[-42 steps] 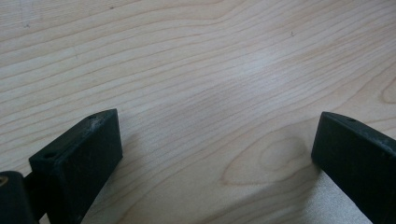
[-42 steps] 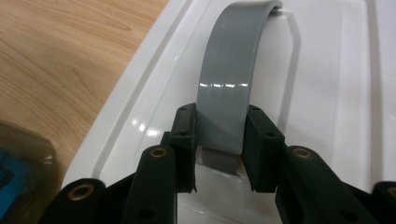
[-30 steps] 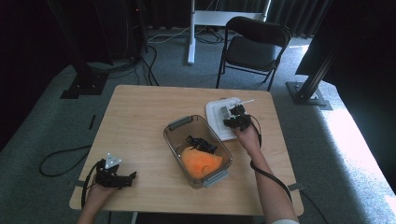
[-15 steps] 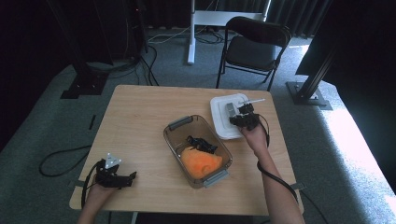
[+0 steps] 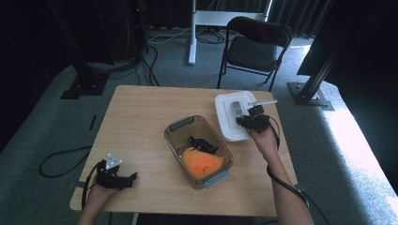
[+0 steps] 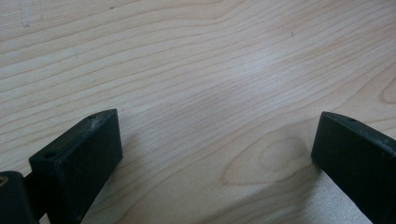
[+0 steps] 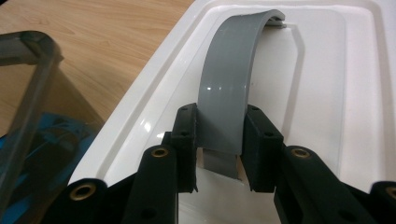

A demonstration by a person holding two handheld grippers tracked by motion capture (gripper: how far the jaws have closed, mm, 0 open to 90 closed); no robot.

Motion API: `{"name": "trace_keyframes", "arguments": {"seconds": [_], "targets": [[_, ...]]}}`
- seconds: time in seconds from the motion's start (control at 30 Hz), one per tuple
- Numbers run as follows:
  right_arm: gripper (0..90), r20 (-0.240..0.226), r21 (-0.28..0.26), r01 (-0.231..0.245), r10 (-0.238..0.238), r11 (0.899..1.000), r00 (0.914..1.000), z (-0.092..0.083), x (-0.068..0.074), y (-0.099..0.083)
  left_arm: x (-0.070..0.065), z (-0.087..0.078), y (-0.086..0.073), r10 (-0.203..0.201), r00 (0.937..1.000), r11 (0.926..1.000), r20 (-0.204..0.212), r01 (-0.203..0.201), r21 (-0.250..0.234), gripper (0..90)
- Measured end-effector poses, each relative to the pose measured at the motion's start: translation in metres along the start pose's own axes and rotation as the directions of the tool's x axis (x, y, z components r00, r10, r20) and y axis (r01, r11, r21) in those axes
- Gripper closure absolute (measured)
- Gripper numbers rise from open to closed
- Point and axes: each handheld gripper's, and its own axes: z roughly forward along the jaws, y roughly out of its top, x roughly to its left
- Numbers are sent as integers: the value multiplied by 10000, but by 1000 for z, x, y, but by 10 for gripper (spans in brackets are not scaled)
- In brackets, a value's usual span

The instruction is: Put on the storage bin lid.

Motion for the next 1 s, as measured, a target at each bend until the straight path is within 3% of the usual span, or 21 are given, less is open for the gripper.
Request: {"name": "trace_keyframes", "arguments": {"seconds": [0.43, 1.0], "targets": [[686, -247, -624, 214, -230, 9978, 9994, -36, 6, -4, 0, 0, 0, -2, 10000, 10000, -2, 2, -1, 22], [686, -873, -1203, 594, -701, 9910, 9937, -61, 27, -11, 0, 0, 0, 0, 10000, 10000, -10, 0, -14, 22]]}}
